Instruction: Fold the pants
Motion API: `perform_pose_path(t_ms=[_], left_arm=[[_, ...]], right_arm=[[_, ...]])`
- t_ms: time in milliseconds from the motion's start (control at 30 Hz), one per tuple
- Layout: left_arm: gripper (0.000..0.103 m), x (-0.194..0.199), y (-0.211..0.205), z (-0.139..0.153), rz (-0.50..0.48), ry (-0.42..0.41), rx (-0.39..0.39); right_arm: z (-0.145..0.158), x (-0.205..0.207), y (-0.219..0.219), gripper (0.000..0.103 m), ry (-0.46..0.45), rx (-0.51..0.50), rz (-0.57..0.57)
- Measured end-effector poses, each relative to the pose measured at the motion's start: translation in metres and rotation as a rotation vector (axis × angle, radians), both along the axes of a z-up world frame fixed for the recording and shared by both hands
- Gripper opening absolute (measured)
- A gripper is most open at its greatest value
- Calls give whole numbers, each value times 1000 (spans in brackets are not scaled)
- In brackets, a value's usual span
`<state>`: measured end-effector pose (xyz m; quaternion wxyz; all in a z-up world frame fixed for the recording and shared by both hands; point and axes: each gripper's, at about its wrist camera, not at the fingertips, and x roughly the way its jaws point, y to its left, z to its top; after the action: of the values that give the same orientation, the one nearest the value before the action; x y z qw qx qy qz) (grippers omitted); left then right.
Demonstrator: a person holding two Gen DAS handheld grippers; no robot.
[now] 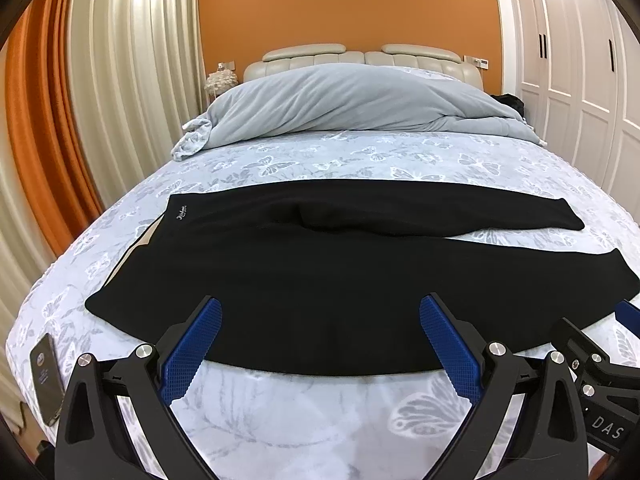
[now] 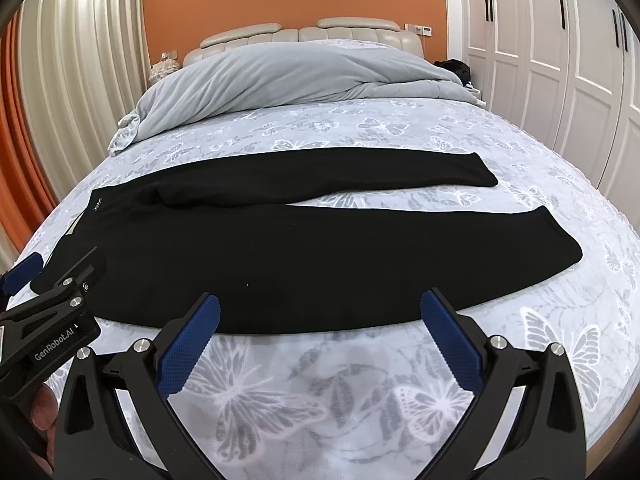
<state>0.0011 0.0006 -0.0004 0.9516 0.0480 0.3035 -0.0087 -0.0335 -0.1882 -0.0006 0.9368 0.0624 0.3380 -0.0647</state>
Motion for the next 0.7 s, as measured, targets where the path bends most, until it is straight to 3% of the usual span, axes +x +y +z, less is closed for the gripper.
perform_pose_path(t_ms=[700], left_arm=[[98, 1, 0, -3, 13, -3, 5]], right_arm=[[2, -3, -1, 98, -3, 5, 3]])
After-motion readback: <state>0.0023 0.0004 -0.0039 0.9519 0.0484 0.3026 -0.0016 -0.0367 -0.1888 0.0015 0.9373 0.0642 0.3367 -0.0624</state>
